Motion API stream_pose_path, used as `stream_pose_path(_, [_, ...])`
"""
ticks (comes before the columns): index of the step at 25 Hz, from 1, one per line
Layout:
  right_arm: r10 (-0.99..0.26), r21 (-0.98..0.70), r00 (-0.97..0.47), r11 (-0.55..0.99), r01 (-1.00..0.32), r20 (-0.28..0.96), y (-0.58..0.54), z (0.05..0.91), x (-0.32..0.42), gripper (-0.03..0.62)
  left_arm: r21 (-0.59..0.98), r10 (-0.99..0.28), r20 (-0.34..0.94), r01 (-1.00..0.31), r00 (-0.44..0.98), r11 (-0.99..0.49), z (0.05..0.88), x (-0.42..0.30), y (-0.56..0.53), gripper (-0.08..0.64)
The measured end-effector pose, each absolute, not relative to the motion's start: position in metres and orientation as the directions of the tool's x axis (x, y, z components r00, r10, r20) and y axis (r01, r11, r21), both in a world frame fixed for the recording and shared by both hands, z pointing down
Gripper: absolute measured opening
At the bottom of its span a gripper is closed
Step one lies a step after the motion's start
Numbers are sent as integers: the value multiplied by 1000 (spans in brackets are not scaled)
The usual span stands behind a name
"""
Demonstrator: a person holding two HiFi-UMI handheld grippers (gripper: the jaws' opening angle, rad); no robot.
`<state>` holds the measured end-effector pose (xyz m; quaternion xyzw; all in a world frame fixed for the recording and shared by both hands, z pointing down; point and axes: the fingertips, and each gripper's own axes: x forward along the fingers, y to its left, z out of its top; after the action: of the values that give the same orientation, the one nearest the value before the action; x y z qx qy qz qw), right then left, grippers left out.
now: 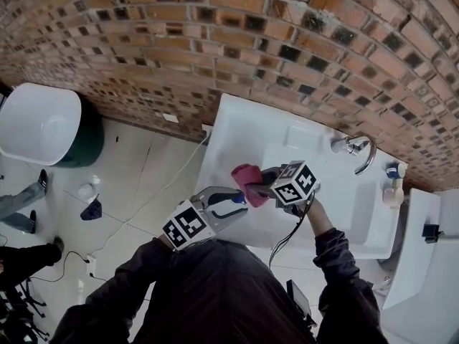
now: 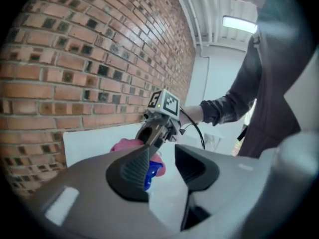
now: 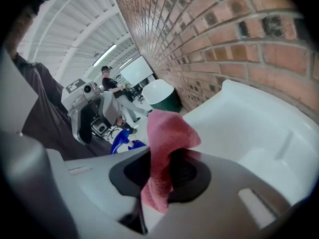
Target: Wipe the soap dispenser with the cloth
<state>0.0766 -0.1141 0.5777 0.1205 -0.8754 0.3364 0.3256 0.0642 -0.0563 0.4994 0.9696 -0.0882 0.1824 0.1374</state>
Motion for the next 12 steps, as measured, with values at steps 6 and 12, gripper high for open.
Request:
stream_pose_path(6, [177,-605,-747,715,-349,641,-111,594,59,74,249,-131,424,-255,896,-934,512,61,-53,164])
stream_pose_path(12, [235,-632,-699,672,-385,675,-111,643,58,74,232,-152,434,-273,888,-934,516,62,-54,160])
